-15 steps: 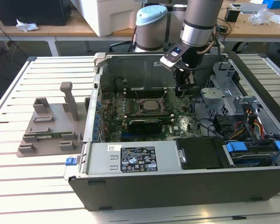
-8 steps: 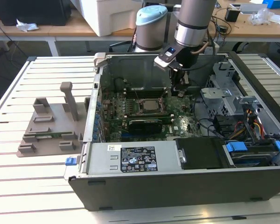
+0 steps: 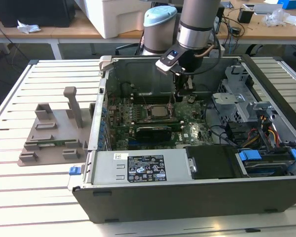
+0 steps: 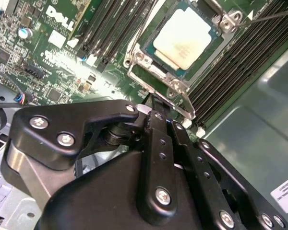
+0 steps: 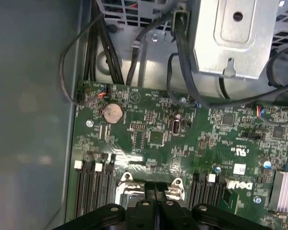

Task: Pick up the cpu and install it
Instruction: 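Close the cpu cover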

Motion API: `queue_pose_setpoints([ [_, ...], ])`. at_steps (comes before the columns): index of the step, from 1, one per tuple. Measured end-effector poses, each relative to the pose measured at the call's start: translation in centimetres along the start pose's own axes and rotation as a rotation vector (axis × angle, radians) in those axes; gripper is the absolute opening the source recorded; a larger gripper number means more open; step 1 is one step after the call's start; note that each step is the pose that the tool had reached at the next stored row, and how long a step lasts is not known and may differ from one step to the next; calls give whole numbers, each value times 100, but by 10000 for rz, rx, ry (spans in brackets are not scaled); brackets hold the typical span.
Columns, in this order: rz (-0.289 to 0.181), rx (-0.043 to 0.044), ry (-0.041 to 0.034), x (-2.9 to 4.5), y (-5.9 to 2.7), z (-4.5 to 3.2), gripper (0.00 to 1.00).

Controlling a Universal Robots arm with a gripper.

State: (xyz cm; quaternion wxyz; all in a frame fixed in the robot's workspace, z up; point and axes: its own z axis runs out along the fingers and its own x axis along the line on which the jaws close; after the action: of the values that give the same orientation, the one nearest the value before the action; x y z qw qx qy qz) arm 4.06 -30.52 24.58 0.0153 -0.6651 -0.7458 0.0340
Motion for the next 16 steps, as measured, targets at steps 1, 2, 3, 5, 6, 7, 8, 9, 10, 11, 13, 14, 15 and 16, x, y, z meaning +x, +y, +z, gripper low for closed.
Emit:
queue_pose_setpoints([
  [1,-1,0,1,1,-10,1,11],
  [2,-1,0,0,2,-20,2,11],
  [3,-1,-1,1,4,-32,2,11],
  [5,-1,-1,0,6,-50,4,11],
  [6,-1,0,0,7,-60,4,11],
  [7,0,0,0,8,-70,5,11],
  [8,-1,0,0,10,-87,6,11],
  [9,-1,-1,0,11,-96,7,11],
  [10,-1,-1,0,12,-105,7,11],
  [11,-1,-1,0,14,-121,8,11],
  [13,-1,-2,1,16,-139,10,11],
  [14,0,-1,1,18,-153,12,11],
  [15,-1,-1,0,19,-162,12,11],
  [16,-1,-1,0,20,-172,13,11],
])
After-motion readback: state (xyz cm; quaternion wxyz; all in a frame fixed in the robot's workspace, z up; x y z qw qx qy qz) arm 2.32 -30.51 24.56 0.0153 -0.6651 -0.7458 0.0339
